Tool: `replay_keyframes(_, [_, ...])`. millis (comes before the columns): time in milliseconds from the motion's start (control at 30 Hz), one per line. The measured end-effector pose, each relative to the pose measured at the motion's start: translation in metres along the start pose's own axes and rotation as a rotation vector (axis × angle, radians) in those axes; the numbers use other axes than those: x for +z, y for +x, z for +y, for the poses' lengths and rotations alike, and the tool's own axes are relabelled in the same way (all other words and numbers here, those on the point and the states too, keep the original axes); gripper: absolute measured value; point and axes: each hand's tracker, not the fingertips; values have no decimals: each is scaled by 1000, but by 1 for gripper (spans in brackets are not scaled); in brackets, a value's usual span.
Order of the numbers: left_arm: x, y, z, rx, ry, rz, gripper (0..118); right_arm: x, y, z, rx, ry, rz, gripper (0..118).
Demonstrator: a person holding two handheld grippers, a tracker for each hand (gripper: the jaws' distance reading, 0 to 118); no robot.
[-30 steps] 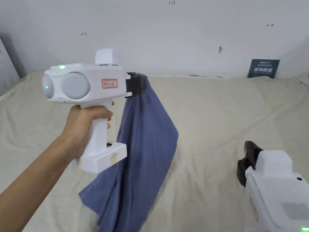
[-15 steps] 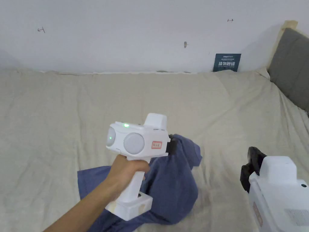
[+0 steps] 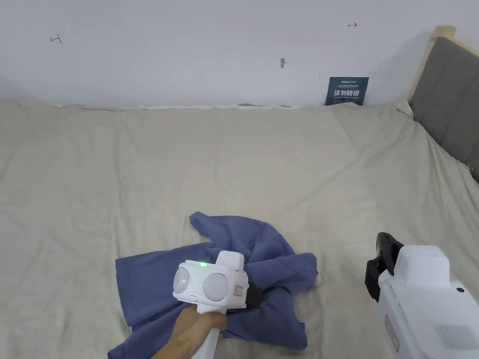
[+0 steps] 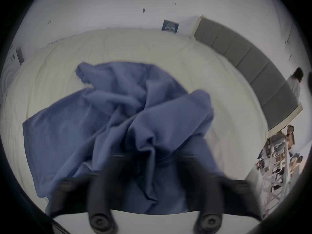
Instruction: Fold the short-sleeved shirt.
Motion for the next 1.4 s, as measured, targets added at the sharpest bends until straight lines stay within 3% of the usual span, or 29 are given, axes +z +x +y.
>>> replay_keyframes(33, [10, 1, 3, 8, 28, -11, 106, 1, -1, 2, -1, 5, 1, 1])
replay_keyframes(67, [23, 1, 6, 18, 61, -15, 118, 3, -2, 5, -4, 11, 2, 1])
replay_keyframes(300, [139, -12, 19, -2, 426, 63, 115, 16, -10, 33, -26, 82, 7, 1])
replay_keyframes(600, [230, -57, -7, -29, 800, 412, 113, 26, -21, 58, -35, 162, 12, 1])
replay_keyframes(700, [239, -70, -17, -40, 851, 492, 90, 28, -25, 61, -27, 172, 14, 1])
replay_keyframes(767, [243, -76, -24, -49, 872, 527, 50, 28, -26, 61, -23, 178, 17, 1])
replay_keyframes(833, [242, -82, -28, -50, 877, 529, 1, 29, -28, 61, -20, 181, 19, 1])
replay_keyframes(1000, [246, -84, -31, -28, 858, 514, 0, 28, -29, 60, -21, 177, 28, 1])
replay_keyframes(1233, [221, -114, -54, 231, 467, 327, 0, 25, -31, 50, -14, 151, 35, 1])
replay_keyframes(1400, [182, -117, -106, 284, 287, 286, 0, 21, -33, 40, -15, 119, 49, 1])
